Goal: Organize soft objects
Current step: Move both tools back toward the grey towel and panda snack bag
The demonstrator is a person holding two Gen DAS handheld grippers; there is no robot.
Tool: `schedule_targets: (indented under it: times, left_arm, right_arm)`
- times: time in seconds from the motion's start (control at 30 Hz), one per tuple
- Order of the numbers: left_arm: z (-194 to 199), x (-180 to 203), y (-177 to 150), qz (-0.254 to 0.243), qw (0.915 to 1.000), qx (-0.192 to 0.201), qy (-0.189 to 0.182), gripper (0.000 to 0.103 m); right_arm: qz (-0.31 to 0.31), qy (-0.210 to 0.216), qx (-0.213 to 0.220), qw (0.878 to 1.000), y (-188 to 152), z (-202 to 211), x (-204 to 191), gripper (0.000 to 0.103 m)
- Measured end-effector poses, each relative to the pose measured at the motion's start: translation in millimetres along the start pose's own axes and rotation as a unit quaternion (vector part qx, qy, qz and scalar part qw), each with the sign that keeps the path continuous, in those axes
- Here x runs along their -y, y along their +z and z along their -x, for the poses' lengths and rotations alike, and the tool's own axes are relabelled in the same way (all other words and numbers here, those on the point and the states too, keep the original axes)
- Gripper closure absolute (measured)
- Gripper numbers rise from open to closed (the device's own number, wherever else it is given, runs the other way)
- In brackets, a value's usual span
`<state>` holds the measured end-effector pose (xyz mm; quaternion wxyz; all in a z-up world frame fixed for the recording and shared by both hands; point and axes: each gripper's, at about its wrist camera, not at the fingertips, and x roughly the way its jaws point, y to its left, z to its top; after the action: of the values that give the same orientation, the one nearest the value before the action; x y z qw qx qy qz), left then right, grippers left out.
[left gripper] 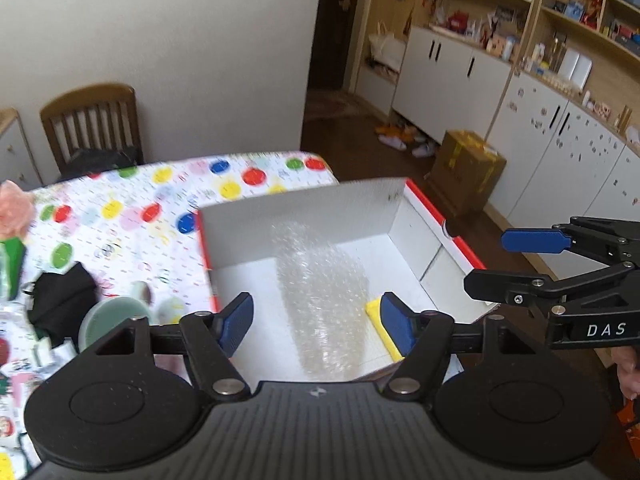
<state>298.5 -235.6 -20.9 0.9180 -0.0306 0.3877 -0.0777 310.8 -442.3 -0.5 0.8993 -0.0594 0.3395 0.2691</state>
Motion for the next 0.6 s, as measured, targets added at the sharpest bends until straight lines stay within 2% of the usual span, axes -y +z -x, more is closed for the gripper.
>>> schedule_targets:
  times: [0.13, 0.27, 0.6]
  left_arm:
    - [30, -15, -8, 0.006, 0.9996, 0.026, -0.003, 0.031]
    - [56, -33, -17, 0.006, 0.9989, 0.045, -0.007, 0.022]
    - [105, -98, -42, 0.028, 0.9964, 0.078, 0.017, 0.018]
  right_arm:
    - [-0.003, 0.011, 0.011, 1.000, 1, 10, -18, 0.026]
    - [-0.001, 0.022, 0.018, 1.000, -2, 15, -42, 0.019]
    - [-0.017, 0.056, 0.027, 0.998, -9, 12, -104, 0.003]
